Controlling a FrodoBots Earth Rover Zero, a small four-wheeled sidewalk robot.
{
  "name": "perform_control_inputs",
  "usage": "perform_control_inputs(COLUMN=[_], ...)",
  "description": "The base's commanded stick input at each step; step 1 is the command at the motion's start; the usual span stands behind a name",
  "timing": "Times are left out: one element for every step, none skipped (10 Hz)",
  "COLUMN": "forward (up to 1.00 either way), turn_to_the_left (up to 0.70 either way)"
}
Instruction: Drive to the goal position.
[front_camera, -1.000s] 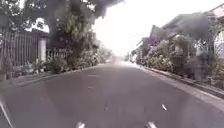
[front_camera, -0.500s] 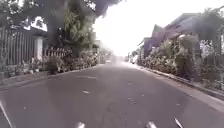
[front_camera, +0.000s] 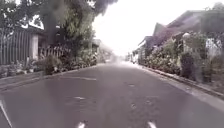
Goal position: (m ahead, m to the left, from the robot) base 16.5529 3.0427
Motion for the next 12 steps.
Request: perform_control_inputs(forward=[0.70, 0.70, 0.70, 0.70, 0.70, 0.70, 0.70, 0.70, 0.70, 0.70, 0.70, 0.70], turn_to_the_left=[0.00, 0.00, 0.00, 0.00, 0.00, 0.00, 0.00, 0.00, 0.00, 0.00, 0.00, 0.00])
